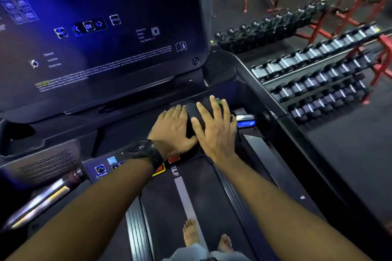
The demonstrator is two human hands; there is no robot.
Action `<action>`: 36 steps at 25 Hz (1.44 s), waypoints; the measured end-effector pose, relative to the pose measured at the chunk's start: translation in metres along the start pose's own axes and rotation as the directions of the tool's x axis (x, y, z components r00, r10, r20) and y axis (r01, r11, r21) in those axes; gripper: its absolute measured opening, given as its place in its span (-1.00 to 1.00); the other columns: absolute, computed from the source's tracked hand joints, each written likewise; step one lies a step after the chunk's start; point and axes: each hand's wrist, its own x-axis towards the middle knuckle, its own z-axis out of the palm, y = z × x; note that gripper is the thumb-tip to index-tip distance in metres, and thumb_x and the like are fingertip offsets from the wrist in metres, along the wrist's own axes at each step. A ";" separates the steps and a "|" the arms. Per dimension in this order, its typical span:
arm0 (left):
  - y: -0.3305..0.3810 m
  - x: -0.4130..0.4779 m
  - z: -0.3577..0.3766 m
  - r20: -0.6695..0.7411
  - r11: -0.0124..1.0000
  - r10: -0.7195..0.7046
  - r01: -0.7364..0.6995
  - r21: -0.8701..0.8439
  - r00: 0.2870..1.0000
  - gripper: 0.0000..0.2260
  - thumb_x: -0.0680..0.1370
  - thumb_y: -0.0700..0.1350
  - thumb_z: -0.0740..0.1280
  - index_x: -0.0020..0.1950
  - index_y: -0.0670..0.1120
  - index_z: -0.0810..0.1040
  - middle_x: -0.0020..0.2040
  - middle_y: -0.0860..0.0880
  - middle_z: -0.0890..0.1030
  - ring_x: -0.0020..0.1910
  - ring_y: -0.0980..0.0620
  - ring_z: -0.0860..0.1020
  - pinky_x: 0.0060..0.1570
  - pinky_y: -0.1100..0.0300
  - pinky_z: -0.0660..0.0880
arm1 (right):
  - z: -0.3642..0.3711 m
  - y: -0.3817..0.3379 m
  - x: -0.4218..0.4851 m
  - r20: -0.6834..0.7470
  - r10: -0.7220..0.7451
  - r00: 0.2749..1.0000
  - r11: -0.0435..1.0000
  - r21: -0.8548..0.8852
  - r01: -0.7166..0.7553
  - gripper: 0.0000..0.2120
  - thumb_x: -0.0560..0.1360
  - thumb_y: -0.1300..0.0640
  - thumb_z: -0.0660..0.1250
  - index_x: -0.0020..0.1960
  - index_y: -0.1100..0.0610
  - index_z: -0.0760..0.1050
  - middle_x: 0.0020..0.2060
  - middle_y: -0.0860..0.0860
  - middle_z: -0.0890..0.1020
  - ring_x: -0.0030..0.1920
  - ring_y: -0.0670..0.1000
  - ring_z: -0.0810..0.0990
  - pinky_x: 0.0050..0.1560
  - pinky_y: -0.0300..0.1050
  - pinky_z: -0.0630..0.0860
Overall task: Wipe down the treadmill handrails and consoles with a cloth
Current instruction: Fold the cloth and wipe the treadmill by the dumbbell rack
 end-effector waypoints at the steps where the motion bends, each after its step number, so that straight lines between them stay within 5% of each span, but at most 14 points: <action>1: -0.001 0.000 -0.003 0.012 0.999 0.018 -0.018 0.046 1.000 -0.12 0.42 0.35 0.02 0.57 -0.22 0.15 0.55 -0.18 0.25 0.53 -0.10 0.23 0.52 -0.06 0.12 | 0.000 0.003 0.004 0.022 -0.015 1.000 0.999 -0.030 0.015 -0.46 0.57 -0.27 0.04 0.42 -0.06 0.47 0.51 0.04 0.36 0.53 0.18 0.25 0.27 0.35 0.37; 6: -0.003 0.001 -0.005 0.018 0.997 0.045 -0.047 0.063 0.999 -0.02 0.31 0.40 0.00 0.56 -0.23 0.15 0.53 -0.19 0.29 0.52 -0.11 0.25 0.53 -0.02 0.10 | -0.006 0.001 0.055 0.277 0.069 0.958 0.997 -0.047 -0.058 -0.52 0.55 -0.25 0.10 0.17 0.00 0.62 0.26 -0.02 0.57 0.32 0.12 0.46 0.15 0.18 0.41; 11: 0.000 0.004 0.000 0.009 0.999 0.047 -0.047 0.014 0.999 -0.02 0.35 0.39 -0.01 0.53 -0.30 0.18 0.50 -0.27 0.32 0.50 -0.17 0.27 0.53 -0.03 0.12 | -0.003 0.007 0.004 -0.002 0.006 1.000 0.998 -0.069 -0.006 -0.62 0.50 -0.13 0.17 0.10 0.04 0.64 0.12 -0.01 0.65 0.17 0.13 0.56 0.08 0.18 0.45; 15: 0.000 0.001 0.000 -0.006 0.998 0.025 -0.025 -0.049 1.000 -0.10 0.46 0.32 0.20 0.56 -0.28 0.12 0.55 -0.25 0.23 0.55 -0.15 0.19 0.54 0.05 0.08 | -0.015 -0.003 0.070 0.325 0.137 0.936 0.990 -0.032 -0.134 -0.60 0.50 -0.17 0.16 0.03 0.04 0.65 -0.01 0.01 0.66 0.07 0.15 0.58 0.08 0.12 0.40; 20: 0.002 -0.002 -0.001 -0.018 0.993 0.017 -0.019 -0.114 1.000 -0.16 0.50 0.25 0.27 0.57 -0.26 0.11 0.57 -0.24 0.19 0.57 -0.10 0.15 0.51 0.09 0.12 | -0.003 0.007 0.006 0.014 -0.045 0.999 0.998 -0.040 0.046 -0.59 0.47 -0.21 0.14 0.12 -0.04 0.62 0.09 -0.08 0.64 0.21 0.12 0.54 0.03 0.17 0.50; 24: 0.001 0.000 -0.003 -0.025 0.992 0.018 -0.021 -0.121 1.000 -0.16 0.50 0.24 0.27 0.57 -0.25 0.09 0.57 -0.23 0.18 0.57 -0.09 0.15 0.50 0.09 0.14 | -0.009 0.007 0.047 0.223 0.039 0.974 0.999 -0.017 -0.036 -0.63 0.51 -0.18 0.17 0.13 -0.03 0.59 0.07 -0.05 0.63 0.14 0.13 0.55 0.01 0.08 0.49; 28: 0.003 -0.002 -0.002 -0.024 0.993 0.007 -0.010 -0.117 1.000 -0.16 0.49 0.26 0.26 0.57 -0.25 0.10 0.57 -0.23 0.19 0.57 -0.10 0.16 0.50 0.05 0.18 | -0.002 0.003 0.021 0.052 0.002 0.999 0.997 -0.082 0.002 -0.66 0.50 -0.12 0.17 0.08 -0.01 0.63 -0.01 -0.05 0.64 0.07 0.10 0.56 -0.02 0.08 0.46; 32: -0.001 0.000 -0.003 -0.027 0.993 0.025 -0.028 -0.115 0.999 -0.15 0.49 0.27 0.24 0.57 -0.25 0.09 0.57 -0.23 0.18 0.57 -0.11 0.16 0.51 0.05 0.17 | -0.012 -0.003 0.063 0.284 0.128 0.950 0.991 -0.007 -0.132 -0.68 0.50 -0.14 0.18 -0.02 0.00 0.62 -0.06 0.00 0.67 0.03 0.14 0.59 -0.05 0.01 0.42; 36: 0.000 -0.005 -0.002 -0.061 0.996 0.028 -0.033 -0.085 0.998 -0.19 0.51 0.27 0.21 0.57 -0.24 0.11 0.56 -0.22 0.21 0.56 -0.10 0.18 0.49 0.07 0.15 | -0.001 0.005 0.008 -0.045 -0.031 0.999 0.999 -0.038 0.029 -0.68 0.47 -0.11 0.21 0.06 0.00 0.63 0.03 -0.06 0.65 0.13 0.11 0.57 0.06 0.10 0.44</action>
